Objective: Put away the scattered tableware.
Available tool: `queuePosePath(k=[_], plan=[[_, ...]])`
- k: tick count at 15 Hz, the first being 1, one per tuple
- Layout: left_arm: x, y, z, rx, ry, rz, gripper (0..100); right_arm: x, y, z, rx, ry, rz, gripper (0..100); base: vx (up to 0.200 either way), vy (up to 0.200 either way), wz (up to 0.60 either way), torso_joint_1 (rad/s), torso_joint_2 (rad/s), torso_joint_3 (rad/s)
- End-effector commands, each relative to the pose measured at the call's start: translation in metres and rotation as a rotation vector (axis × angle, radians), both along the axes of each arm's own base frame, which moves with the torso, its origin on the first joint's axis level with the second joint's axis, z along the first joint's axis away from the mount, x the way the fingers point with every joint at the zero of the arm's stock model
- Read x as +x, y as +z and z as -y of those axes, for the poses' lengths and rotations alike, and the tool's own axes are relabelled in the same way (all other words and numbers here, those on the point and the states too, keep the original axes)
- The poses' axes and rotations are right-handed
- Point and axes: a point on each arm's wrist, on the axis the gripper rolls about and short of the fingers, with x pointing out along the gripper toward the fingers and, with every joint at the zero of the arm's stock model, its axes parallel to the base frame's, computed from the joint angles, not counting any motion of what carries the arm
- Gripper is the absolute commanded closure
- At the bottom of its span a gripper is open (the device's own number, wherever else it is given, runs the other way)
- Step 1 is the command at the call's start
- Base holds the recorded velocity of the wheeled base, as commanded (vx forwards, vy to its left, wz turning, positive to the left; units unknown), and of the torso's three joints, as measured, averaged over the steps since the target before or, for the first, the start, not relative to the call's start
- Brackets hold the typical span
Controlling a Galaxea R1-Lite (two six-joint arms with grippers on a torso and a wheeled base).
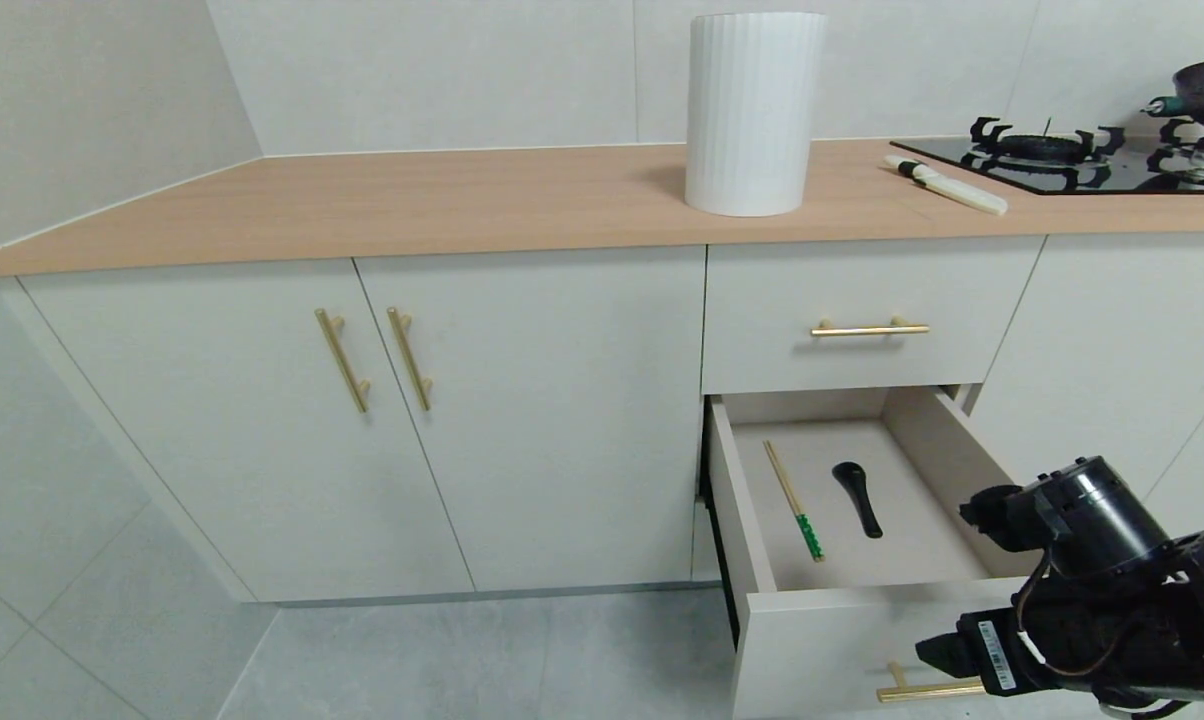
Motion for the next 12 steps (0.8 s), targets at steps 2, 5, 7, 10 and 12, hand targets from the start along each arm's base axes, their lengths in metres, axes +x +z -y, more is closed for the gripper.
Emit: queuePosePath(k=[2,5,7,10,12], plan=[[0.000,0.000,0.000,0.000,0.001,-0.001,0,0.004,-0.010,0.002,-0.004,-0.018,0.006,0,0.000,0.000,0.00,0.000,0.00,0.000],[0.000,0.000,0.000,0.000,0.001,-0.001,0,0.016,-0.016,0.007,-0.002,-0.052,0.022,0,0.000,0.000,0.00,0.000,0.00,0.000],[0.000,0.000,0.000,0.000,0.001,-0.001,0,0.026,-0.018,0.007,-0.003,-0.055,0.047,0,0.000,0.000,0.00,0.000,0.00,0.000],[0.000,0.000,0.000,0.000,0.001,-0.001,0,0.044,-0.017,0.007,-0.004,-0.052,0.105,0,0.000,0.000,0.00,0.000,0.00,0.000],[0.000,0.000,0.000,0.000,0.001,-0.001,0,0.057,-0.017,0.008,0.001,-0.068,0.125,0,0.000,0.000,0.00,0.000,0.00,0.000]])
